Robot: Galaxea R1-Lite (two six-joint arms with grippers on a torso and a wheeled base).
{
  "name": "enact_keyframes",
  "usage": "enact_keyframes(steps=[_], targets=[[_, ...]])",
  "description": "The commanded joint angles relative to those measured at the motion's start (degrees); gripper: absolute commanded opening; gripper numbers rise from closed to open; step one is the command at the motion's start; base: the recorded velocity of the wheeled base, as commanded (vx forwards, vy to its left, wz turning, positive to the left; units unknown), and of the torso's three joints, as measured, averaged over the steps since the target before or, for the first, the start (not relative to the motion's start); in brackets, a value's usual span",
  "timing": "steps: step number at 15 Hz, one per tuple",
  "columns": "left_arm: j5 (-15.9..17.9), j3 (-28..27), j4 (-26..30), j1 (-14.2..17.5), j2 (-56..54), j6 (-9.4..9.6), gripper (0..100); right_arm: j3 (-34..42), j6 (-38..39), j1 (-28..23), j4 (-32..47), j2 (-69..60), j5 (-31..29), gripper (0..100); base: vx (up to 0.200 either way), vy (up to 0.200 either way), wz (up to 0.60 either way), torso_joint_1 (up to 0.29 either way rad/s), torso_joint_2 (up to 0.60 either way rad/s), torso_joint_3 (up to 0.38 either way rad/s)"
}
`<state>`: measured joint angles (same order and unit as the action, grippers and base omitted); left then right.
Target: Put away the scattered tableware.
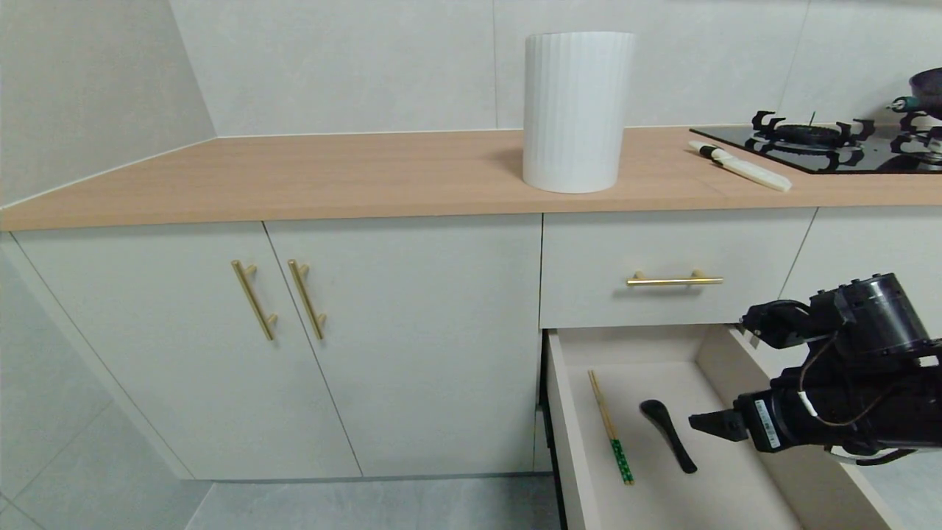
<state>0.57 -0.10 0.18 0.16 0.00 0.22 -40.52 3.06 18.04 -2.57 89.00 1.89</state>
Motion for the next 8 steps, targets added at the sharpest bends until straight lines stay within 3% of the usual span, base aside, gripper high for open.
enact_keyframes(steps=[1, 4, 8], targets=[[0.04, 0.01, -0.01, 0.02, 0.09, -0.13, 100, -0.26, -0.07, 1.47, 0.11, -4.36, -0.22, 100, 0.000, 0.000, 0.00, 0.000, 0.00, 0.000], [-0.05, 0.01, -0.01, 0.02, 0.09, -0.13, 100, -0.17, -0.07, 1.47, 0.11, -4.36, -0.22, 100, 0.000, 0.000, 0.00, 0.000, 0.00, 0.000], [-0.05, 0.01, -0.01, 0.02, 0.09, -0.22, 100, 0.09, -0.25, 1.47, 0.20, -4.36, -0.22, 100, -0.200, 0.000, 0.00, 0.002, 0.00, 0.002]])
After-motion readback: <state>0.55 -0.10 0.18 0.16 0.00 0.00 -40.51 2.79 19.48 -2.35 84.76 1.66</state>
